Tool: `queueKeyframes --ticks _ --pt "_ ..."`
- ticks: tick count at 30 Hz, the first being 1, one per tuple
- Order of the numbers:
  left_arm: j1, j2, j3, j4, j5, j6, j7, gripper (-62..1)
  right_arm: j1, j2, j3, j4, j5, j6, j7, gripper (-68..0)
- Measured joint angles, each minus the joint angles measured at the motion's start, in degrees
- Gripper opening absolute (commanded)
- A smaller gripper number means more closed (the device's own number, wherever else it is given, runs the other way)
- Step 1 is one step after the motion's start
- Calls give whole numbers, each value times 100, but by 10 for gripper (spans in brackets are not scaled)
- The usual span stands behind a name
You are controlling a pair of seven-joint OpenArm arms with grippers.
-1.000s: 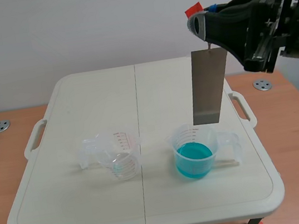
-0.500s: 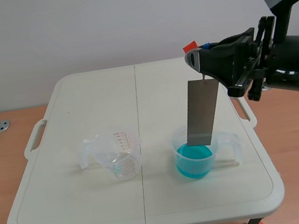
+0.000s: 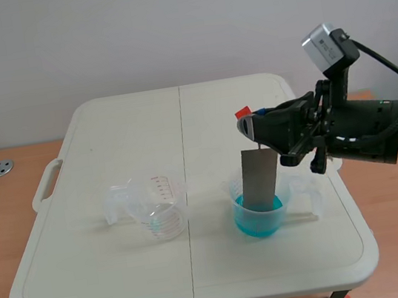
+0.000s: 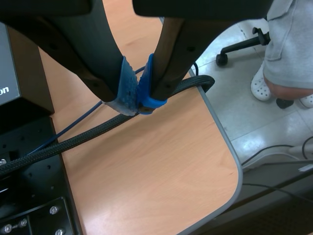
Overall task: Hold the metal plate by the orange handle, dip it into the blue solution, take it out and point at it, then put the plate back in the beaker on the left.
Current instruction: 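Lower the plate into the blue solution, then hold the plate still in the solution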
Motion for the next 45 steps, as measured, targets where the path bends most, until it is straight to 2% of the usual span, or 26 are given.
queueKeyframes --ticks 6,11,45 --pt "-162 0 85 -243 0 11 -2 -577 133 -205 -131 -428 -46 2 -2 -664" --pt "-157 0 85 -262 0 11 -4 -577 208 -216 -157 -557 -103 0 -4 -664" --pt "-157 0 83 -260 0 11 -2 -577 205 -232 -157 -568 -107 0 -20 -664"
